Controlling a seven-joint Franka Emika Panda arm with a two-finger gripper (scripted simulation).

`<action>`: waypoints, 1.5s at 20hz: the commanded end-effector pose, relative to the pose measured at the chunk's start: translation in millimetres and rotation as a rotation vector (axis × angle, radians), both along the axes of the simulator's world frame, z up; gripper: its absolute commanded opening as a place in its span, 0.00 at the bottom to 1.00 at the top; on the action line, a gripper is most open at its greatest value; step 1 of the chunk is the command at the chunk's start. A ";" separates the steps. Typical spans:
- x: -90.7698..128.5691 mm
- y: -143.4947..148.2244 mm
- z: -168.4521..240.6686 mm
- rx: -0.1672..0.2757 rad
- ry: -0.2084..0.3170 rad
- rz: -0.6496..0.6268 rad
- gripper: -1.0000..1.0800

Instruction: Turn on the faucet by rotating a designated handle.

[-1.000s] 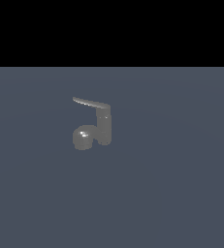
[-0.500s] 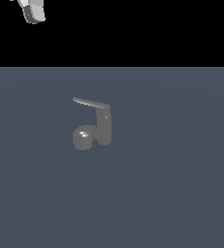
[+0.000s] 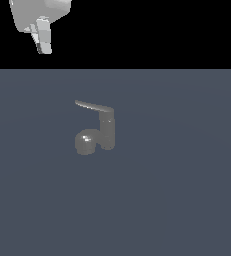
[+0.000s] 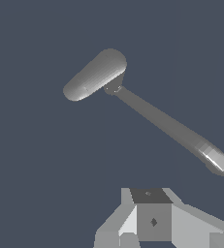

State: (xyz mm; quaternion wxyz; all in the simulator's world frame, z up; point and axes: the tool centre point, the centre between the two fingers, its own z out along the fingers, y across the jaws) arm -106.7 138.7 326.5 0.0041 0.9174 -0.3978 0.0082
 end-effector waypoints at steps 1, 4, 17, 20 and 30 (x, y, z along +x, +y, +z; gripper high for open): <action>11.4 3.3 -9.5 0.003 0.000 -0.050 0.00; 24.9 6.0 -20.5 0.005 0.000 -0.107 0.00; 84.4 7.8 -68.8 0.011 0.002 -0.356 0.00; 99.3 5.7 -80.9 0.012 0.002 -0.419 0.00; 151.1 -9.9 -124.1 0.013 0.003 -0.643 0.00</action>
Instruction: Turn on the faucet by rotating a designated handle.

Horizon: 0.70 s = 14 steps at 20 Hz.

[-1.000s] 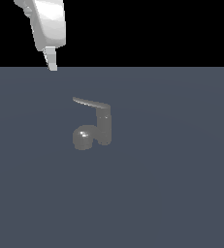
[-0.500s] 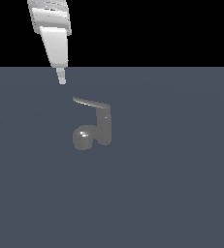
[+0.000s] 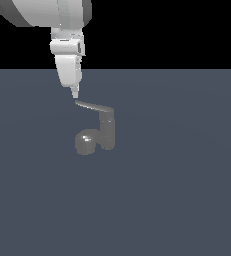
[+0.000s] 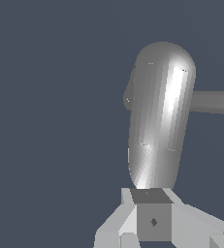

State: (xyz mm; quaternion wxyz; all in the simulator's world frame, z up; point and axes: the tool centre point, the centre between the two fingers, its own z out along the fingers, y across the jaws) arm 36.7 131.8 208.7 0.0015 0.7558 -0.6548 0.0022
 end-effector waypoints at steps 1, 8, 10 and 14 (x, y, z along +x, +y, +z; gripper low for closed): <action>12.0 -4.9 -10.0 0.000 0.000 -0.054 0.00; 36.2 -17.7 -30.2 0.002 0.001 -0.165 0.00; 40.4 -20.3 -33.7 0.003 0.001 -0.185 0.00; 44.7 -23.1 -37.1 0.004 0.001 -0.205 0.00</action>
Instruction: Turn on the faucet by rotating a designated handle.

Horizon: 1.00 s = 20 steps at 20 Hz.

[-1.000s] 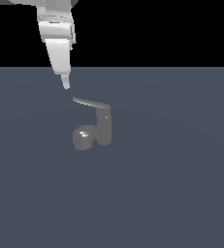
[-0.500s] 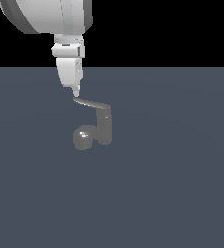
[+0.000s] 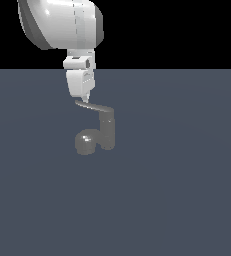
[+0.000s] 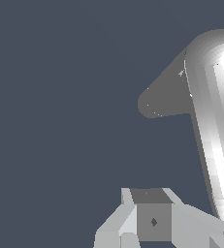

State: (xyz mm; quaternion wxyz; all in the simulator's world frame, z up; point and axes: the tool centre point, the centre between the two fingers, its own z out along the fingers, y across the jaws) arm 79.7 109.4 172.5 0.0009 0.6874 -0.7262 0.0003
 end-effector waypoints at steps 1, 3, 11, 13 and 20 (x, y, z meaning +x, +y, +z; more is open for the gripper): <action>2.0 -0.8 -0.9 0.001 -0.001 -0.008 0.00; 1.4 -0.6 -0.1 0.001 -0.001 -0.006 0.00; -4.7 1.2 0.4 0.002 -0.001 -0.003 0.00; -10.4 2.5 0.4 0.002 -0.001 -0.003 0.00; -31.0 7.4 0.4 0.002 -0.001 -0.003 0.00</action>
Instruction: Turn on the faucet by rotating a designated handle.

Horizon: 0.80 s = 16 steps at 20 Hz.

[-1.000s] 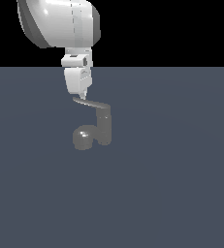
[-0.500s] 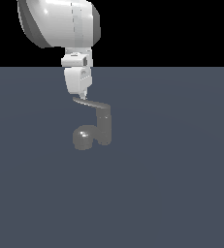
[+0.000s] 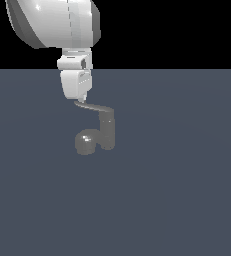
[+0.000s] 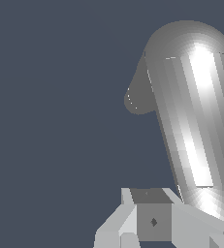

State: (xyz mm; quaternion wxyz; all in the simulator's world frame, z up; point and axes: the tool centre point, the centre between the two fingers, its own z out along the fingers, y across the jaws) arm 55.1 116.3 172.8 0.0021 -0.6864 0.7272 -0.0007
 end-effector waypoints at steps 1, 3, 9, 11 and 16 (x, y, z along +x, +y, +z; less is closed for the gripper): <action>-9.5 1.2 0.0 -0.002 0.004 0.000 0.00; -15.6 2.7 0.0 -0.002 0.004 0.000 0.00; -34.3 7.2 0.0 -0.002 0.004 0.000 0.00; -40.6 8.7 0.1 -0.002 0.004 0.000 0.00; -44.3 4.3 -0.1 -0.002 0.001 -0.007 0.00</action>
